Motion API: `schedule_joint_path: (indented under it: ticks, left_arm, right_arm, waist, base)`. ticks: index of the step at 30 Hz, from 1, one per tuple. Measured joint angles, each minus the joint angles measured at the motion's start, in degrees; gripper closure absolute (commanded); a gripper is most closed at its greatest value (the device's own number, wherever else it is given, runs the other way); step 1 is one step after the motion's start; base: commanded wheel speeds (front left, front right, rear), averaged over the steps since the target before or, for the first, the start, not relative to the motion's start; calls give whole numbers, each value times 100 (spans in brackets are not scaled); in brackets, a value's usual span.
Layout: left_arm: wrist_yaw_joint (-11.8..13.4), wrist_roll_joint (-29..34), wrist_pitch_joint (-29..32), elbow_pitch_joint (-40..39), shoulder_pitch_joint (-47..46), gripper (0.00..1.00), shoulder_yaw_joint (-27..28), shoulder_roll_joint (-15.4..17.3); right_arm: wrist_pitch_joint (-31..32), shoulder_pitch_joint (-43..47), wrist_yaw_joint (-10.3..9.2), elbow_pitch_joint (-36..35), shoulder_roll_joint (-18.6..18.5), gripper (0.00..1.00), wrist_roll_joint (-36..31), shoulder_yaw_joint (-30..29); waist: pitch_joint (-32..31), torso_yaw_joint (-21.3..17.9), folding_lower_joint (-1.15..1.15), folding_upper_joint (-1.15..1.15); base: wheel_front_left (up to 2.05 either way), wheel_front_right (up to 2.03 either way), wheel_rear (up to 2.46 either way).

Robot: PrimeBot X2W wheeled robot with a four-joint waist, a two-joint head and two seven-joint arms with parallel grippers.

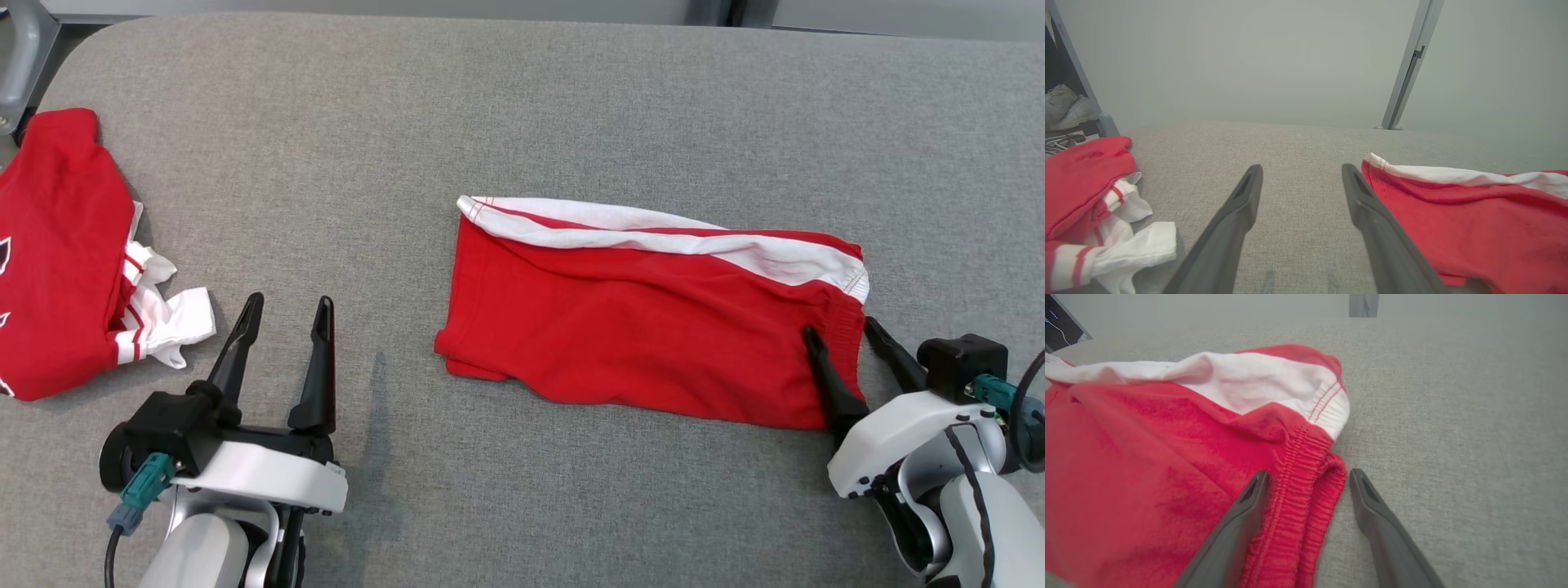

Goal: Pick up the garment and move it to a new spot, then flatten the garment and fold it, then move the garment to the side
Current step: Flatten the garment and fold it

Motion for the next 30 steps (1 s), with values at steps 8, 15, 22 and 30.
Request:
schedule_joint_path:
  ticks: [8, 15, 22, 30]
  left_arm:
    - [-23, 1, -45, 81, -103, 0, 3, -38]
    - [-41, 16, -54, 86, -135, 0, 34, -40]
    - [-44, 5, -63, 89, -124, 0, 54, -67]
    - [-38, 5, -69, 92, -103, 0, 51, -79]
  right_arm:
    - [349, 92, 0, -86, -8, 32, 226, 48]
    - [505, 55, 12, -180, -55, 100, 426, 148]
    - [626, 124, 20, -220, -397, 100, 492, -127]
    - [875, 179, 4, -376, -637, 100, 699, -199]
  waist:
    - [60, -31, 0, 0]
    - [96, -94, 0, 0]
    - [44, -193, 0, 0]
    - [-15, -256, 0, 0]
  base:
    - [0, 0, 0]
    - [0, 0, 0]
    - [0, 0, 0]
    - [0, 0, 0]
